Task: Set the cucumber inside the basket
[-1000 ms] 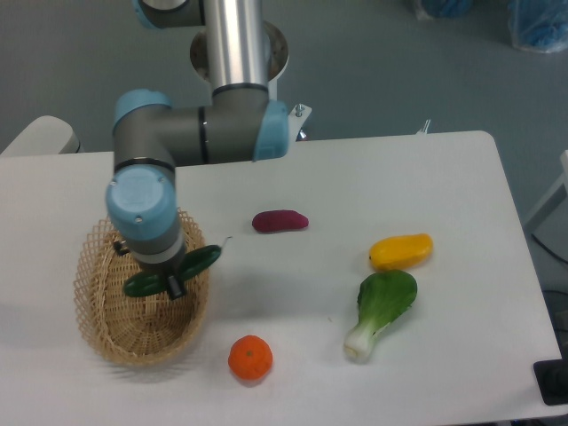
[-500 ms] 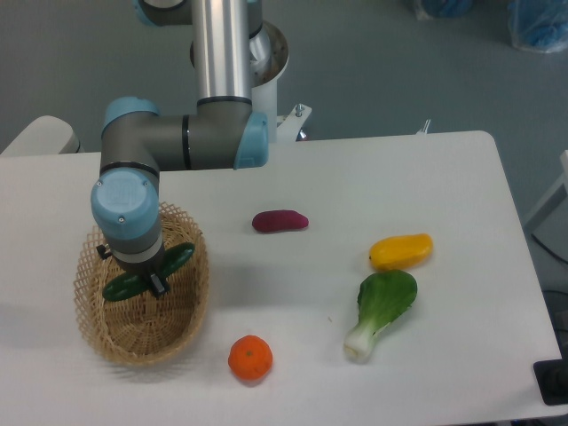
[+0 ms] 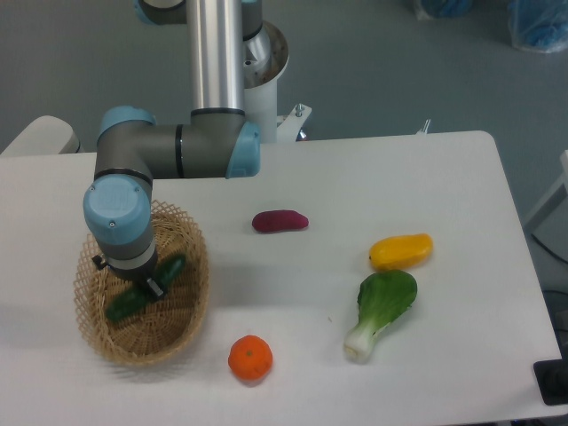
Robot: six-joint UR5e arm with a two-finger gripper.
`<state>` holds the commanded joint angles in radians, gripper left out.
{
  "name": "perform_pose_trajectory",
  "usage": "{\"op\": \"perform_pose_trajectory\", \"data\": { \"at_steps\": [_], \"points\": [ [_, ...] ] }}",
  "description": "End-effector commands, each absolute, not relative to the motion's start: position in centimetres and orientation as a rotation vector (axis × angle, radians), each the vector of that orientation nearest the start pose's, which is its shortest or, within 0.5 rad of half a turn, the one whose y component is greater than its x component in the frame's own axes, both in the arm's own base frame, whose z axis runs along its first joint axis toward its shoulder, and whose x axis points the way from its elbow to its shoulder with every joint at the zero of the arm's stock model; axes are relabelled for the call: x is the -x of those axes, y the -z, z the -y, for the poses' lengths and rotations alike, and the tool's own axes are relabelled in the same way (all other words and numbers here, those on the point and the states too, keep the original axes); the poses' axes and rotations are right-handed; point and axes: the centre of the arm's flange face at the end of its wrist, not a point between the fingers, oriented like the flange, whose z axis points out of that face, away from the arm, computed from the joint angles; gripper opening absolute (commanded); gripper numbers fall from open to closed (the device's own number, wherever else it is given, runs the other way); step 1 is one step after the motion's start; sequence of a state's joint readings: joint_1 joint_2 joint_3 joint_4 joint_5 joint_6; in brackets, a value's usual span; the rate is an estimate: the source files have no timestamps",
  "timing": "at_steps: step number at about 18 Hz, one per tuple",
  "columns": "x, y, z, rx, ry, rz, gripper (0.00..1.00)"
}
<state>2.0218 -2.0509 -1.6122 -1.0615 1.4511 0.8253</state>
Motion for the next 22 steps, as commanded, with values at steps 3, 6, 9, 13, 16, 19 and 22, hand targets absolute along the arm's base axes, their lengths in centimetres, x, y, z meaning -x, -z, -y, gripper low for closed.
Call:
{"op": "perform_pose_trajectory", "data": {
  "at_steps": [3,6,9,13,16,19,22],
  "points": [
    [14.7,-24.8,-63.6,3.019,0.148,-0.571,1.00],
    [15.5,-25.8,-63.8,3.009,0.120,-0.557,1.00],
    [17.1,-26.6,-63.9,3.027,0.044,-0.541,1.00],
    [22.2,-28.8,-62.8,3.031,-0.024,-0.452,1.00],
    [25.3,-30.5,-62.0,3.015,-0.049,-0.494,1.00],
    [27.6,-30.8,-60.7,2.999,-0.049,-0.670,1.00],
    [31.6,-31.8,-58.5,3.019,-0.117,-0.692,1.00]
  ]
}}
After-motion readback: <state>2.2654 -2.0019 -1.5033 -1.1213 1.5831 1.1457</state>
